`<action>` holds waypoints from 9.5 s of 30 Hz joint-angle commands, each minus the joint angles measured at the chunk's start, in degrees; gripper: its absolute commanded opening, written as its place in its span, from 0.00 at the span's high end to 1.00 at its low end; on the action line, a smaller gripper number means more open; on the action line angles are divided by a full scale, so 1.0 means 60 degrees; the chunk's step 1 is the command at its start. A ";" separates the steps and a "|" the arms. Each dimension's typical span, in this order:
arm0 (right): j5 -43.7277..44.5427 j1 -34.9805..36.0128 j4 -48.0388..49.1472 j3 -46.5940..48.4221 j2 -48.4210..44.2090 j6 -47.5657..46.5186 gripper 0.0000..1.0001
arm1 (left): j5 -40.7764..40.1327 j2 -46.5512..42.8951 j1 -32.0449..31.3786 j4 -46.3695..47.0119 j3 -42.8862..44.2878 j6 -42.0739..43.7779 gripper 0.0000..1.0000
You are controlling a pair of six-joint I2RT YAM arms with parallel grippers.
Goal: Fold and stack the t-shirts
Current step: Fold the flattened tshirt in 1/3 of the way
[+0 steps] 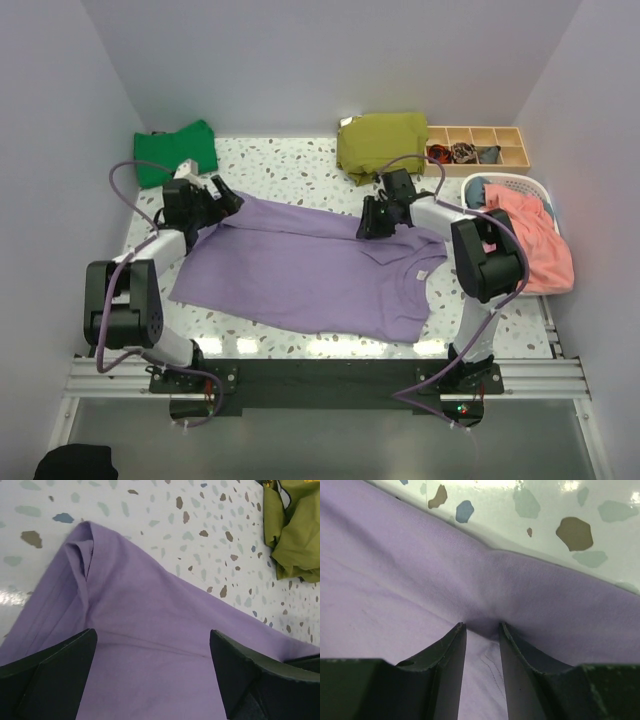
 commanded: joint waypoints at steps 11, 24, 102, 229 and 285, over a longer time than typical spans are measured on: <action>0.0691 -0.0062 -0.0488 -0.0493 -0.0695 -0.0359 0.62 | -0.1330 -0.0851 0.0176 -0.0365 -0.1096 -0.0783 0.00; 0.0632 -0.0062 -0.0400 -0.0523 -0.0505 -0.0417 0.62 | -0.0830 0.0835 0.0176 0.2753 -0.1652 -0.2524 0.26; 0.3151 -0.0091 -0.0297 -0.4053 -0.4709 0.3068 0.59 | 0.1587 0.4088 -0.1713 0.1584 0.2390 0.0740 0.48; 0.3825 -0.0150 0.1737 -0.3672 -0.3216 0.4314 0.50 | 0.1397 0.4630 -0.1699 0.0456 0.3005 0.1238 0.18; 0.2362 -0.0033 -0.2846 -0.6147 -0.9587 0.4094 1.00 | 0.1660 0.4674 -0.1713 0.0441 0.2962 0.1106 0.17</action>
